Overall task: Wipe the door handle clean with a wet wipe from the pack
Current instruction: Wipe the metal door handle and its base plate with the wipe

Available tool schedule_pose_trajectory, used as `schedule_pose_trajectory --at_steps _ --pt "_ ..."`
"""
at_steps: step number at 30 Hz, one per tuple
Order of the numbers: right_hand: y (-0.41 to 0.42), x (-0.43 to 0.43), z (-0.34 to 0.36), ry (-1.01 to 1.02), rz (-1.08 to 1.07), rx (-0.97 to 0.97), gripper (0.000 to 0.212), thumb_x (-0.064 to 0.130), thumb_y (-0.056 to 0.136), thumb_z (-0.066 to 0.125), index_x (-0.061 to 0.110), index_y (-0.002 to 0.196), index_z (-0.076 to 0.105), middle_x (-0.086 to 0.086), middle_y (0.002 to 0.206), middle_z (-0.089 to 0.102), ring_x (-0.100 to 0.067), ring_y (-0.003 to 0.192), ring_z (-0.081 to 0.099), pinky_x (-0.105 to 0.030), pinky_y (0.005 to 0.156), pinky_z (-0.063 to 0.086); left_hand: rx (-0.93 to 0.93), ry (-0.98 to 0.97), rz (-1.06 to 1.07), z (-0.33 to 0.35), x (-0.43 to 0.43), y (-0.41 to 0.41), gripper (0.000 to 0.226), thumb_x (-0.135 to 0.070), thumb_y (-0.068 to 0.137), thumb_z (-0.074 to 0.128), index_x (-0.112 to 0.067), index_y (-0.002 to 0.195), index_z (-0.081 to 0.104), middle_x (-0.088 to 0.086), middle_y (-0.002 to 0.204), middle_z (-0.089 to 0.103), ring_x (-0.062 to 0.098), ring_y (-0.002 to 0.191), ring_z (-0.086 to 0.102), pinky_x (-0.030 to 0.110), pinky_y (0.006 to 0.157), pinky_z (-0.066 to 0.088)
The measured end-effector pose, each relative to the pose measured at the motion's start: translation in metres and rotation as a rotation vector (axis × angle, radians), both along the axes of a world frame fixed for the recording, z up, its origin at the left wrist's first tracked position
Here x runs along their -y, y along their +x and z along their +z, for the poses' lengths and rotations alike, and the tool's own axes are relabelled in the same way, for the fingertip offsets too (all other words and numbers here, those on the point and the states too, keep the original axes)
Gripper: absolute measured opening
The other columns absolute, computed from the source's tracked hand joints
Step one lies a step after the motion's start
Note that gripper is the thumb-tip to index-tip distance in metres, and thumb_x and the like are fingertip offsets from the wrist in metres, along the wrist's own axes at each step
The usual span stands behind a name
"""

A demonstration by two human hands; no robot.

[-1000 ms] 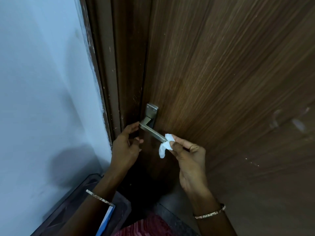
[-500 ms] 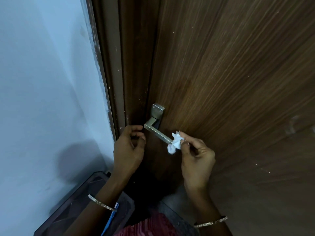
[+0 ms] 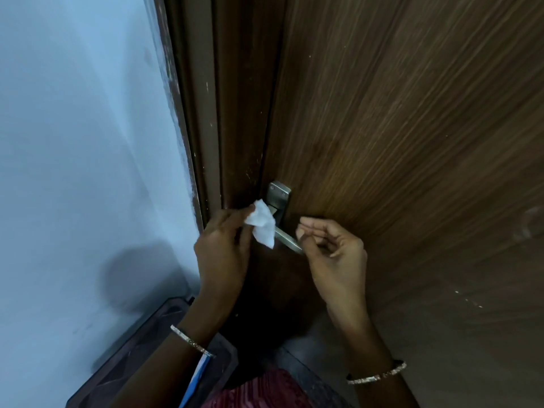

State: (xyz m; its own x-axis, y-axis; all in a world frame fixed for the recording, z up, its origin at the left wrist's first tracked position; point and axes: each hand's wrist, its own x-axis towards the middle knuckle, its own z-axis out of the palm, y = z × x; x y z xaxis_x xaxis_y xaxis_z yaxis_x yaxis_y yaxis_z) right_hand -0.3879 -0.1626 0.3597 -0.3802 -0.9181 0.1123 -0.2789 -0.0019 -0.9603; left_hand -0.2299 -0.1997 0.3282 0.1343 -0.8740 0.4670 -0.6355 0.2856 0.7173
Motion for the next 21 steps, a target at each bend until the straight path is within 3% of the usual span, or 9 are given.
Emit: schedule_pose_trajectory --at_steps 2,4,7,12,15,19,21 --pt "-0.009 -0.006 -0.004 0.004 -0.016 -0.081 0.018 0.007 0.087 0.074 0.017 0.102 0.078 0.011 0.089 0.079 0.004 0.086 0.072 -0.015 0.081 0.056 0.151 -0.032 0.025 0.003 0.005 -0.002 0.034 -0.007 0.087 0.069 -0.012 0.121 0.070 0.008 0.116 0.067 0.022 0.093 0.067 0.023 0.084 0.052" --pt "-0.014 -0.012 -0.010 0.040 -0.021 -0.130 0.019 0.007 0.088 0.073 0.020 0.101 0.079 0.014 0.088 0.078 0.006 0.086 0.071 -0.014 0.081 0.057 0.319 -0.006 0.020 0.004 0.010 -0.009 0.044 -0.006 0.085 0.071 -0.008 0.129 0.063 0.013 0.118 0.065 0.033 0.088 0.069 0.040 0.075 0.060" --pt "-0.016 -0.017 -0.019 0.076 -0.045 -0.120 0.020 0.008 0.088 0.074 0.024 0.099 0.079 0.016 0.087 0.078 0.006 0.084 0.071 -0.018 0.081 0.059 0.357 0.115 0.009 0.004 0.021 -0.018 0.044 -0.007 0.088 0.066 -0.012 0.131 0.060 0.014 0.108 0.070 0.035 0.082 0.070 0.046 0.069 0.060" --pt "-0.025 -0.020 -0.027 0.110 -0.086 0.000 0.023 0.009 0.089 0.073 0.031 0.094 0.078 0.010 0.089 0.079 -0.008 0.089 0.076 -0.037 0.089 0.060 0.158 0.233 -0.110 -0.004 0.035 -0.018 0.035 -0.012 0.085 0.071 -0.013 0.119 0.062 0.009 0.103 0.074 0.028 0.087 0.072 0.034 0.076 0.056" --pt "-0.030 -0.021 -0.029 0.116 -0.075 0.029 0.025 0.010 0.090 0.072 0.034 0.092 0.078 0.010 0.092 0.079 -0.011 0.091 0.075 -0.045 0.091 0.060 0.065 0.231 -0.150 -0.007 0.033 -0.015 0.029 -0.016 0.088 0.069 -0.010 0.116 0.065 0.006 0.102 0.075 0.023 0.085 0.071 0.022 0.071 0.049" --pt "-0.032 -0.022 -0.038 0.137 -0.084 0.053 0.030 0.005 0.089 0.071 0.034 0.090 0.079 0.006 0.091 0.080 -0.015 0.090 0.076 -0.051 0.090 0.059 0.085 0.190 -0.091 -0.006 0.022 -0.011 0.021 -0.012 0.093 0.058 -0.009 0.111 0.067 0.009 0.091 0.075 0.021 0.069 0.067 0.017 0.061 0.041" --pt "-0.032 -0.022 -0.042 0.150 -0.084 0.068 0.029 0.003 0.089 0.070 0.030 0.090 0.079 0.004 0.089 0.080 -0.016 0.089 0.076 -0.051 0.090 0.060 0.088 0.187 -0.081 -0.005 0.016 -0.007 0.020 -0.009 0.091 0.059 -0.007 0.108 0.069 0.012 0.088 0.075 0.024 0.069 0.067 0.018 0.063 0.040"
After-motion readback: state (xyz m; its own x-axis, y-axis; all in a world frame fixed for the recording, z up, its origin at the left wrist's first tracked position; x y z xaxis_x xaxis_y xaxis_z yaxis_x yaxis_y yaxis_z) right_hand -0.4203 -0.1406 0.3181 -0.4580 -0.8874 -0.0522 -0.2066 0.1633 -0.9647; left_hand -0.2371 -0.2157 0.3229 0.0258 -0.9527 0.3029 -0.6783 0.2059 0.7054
